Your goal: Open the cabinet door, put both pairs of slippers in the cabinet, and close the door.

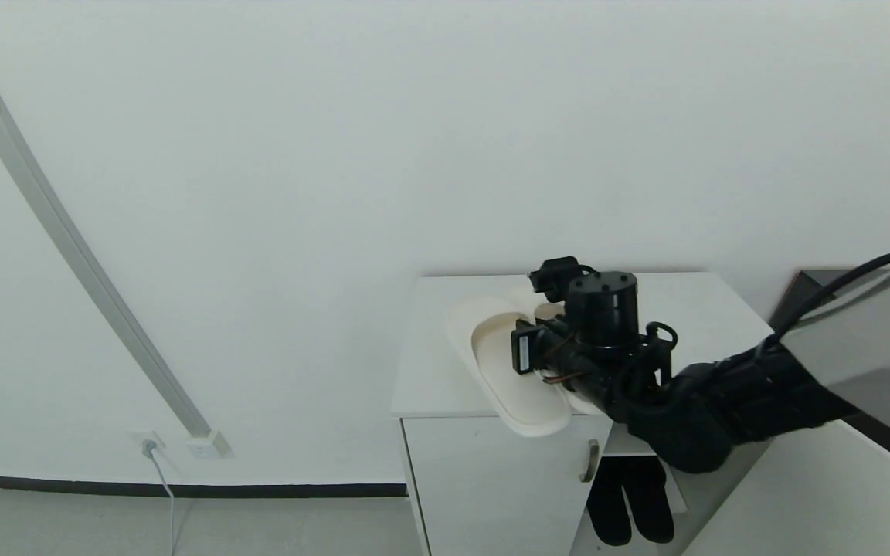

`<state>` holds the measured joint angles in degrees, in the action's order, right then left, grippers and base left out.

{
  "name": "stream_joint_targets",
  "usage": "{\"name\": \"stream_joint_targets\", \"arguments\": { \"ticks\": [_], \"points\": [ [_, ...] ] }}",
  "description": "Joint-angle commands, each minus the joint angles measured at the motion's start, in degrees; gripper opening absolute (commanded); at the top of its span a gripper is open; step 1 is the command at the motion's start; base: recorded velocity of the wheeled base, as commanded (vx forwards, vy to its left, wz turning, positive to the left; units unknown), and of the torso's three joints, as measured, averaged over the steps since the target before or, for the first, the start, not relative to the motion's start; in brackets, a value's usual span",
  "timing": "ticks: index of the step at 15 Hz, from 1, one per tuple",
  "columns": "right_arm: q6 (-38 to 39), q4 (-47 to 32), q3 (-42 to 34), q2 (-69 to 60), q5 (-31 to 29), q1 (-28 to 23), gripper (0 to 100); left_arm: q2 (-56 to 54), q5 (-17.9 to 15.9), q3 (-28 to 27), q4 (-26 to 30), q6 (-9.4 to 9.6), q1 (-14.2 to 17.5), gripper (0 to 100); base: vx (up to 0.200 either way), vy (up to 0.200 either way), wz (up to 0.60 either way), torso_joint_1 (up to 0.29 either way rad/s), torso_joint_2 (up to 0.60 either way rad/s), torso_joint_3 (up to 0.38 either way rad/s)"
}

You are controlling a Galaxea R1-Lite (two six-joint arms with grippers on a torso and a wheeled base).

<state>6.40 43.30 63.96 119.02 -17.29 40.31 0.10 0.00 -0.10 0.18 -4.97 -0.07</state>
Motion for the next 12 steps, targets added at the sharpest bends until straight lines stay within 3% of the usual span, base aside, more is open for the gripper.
{"name": "stream_joint_targets", "arguments": {
  "ticks": [1, 4, 12],
  "points": [
    [-0.25, 2.84, -13.43, -13.28, 6.39, 0.03, 0, -0.01, 0.00, 0.01, -0.01, -0.04, -0.01, 0, 0.000, 0.000, 0.00, 0.000, 0.00, 0.000],
    [-0.86, 2.58, -21.16, -19.88, 13.68, -0.06, 0, -0.01, 0.00, 0.01, -0.01, -0.04, -0.01, 0, 0.000, 0.000, 0.00, 0.000, 0.00, 0.000],
    [-0.95, 2.84, -21.60, -17.85, 13.59, 0.73, 0, -0.01, 0.00, 0.01, -0.01, -0.04, -0.01, 0, 0.000, 0.000, 0.00, 0.000, 0.00, 0.000]
  ]
}}
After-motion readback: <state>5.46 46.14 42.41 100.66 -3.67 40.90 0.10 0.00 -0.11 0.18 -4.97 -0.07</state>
